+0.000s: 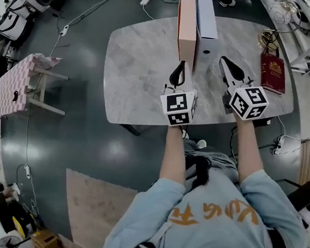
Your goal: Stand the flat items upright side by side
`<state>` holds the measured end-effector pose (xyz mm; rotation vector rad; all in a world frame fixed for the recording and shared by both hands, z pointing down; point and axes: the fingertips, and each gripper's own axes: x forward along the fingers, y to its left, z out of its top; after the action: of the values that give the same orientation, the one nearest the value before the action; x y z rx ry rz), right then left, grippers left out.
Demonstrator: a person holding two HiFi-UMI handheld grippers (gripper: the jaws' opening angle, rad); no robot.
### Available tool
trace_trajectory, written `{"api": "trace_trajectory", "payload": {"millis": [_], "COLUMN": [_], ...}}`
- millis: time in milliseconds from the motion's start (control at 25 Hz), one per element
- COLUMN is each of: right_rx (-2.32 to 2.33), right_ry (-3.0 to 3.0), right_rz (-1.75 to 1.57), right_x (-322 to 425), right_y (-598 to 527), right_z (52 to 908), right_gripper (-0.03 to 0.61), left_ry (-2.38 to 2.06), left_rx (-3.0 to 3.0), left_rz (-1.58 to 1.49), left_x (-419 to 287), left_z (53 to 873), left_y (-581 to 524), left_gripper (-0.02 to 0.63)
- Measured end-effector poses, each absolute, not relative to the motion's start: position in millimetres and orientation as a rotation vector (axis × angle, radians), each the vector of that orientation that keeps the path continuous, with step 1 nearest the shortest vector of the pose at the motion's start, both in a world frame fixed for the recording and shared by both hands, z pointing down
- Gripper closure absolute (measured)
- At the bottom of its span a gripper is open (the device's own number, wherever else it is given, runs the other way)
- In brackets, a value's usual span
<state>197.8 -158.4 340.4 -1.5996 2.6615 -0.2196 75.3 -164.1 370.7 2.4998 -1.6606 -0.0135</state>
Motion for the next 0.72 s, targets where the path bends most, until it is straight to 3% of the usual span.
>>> {"api": "trace_trajectory", "payload": {"millis": [720], "right_rx": [-1.906], "right_ry": [2.515], "right_rz": [-0.149], "right_x": [165], "right_y": [-148], "right_z": [336], "right_gripper": [0.578], "left_ry": [-1.581], "left_rx": [2.676], "left_rz": [0.132], "left_x": [59], "left_z": [349], "left_y": [-154], "left_gripper": [0.601]}}
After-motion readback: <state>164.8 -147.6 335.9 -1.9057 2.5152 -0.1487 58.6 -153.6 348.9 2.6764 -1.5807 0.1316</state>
